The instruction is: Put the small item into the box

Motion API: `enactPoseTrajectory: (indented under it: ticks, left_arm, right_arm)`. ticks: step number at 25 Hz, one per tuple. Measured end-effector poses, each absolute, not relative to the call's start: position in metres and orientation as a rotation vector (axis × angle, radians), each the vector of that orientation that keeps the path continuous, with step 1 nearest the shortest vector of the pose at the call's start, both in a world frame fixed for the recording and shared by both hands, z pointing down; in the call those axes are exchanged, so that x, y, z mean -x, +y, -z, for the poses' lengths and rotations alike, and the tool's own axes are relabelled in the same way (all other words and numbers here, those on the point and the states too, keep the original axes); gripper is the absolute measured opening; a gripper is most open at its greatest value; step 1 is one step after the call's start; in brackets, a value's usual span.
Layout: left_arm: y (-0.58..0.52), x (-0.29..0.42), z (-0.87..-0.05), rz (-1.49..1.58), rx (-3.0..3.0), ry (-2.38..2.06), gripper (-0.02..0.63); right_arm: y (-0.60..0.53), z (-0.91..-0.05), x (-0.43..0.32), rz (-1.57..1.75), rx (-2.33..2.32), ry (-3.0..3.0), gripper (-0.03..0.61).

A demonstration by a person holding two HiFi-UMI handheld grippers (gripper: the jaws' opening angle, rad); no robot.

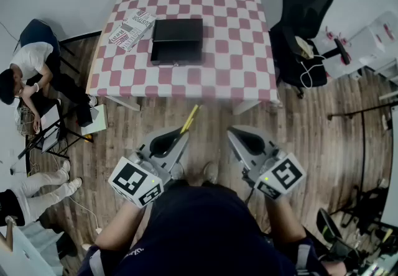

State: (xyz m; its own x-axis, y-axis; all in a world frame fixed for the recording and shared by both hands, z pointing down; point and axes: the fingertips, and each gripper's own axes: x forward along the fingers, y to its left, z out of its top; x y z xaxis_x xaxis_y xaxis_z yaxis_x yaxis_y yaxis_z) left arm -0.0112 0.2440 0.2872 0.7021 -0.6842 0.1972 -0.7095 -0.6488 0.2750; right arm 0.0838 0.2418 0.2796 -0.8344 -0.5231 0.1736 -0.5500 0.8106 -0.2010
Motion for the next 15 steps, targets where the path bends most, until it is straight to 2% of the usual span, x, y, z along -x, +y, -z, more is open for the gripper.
enactPoseTrajectory:
  ticks: [15]
  left_arm:
    - [0.267, -0.033, -0.287, -0.113, -2.546, -1.162, 0.046]
  right_arm:
    - [0.264, -0.28, -0.124, -0.374, -0.761, -2.907, 0.015]
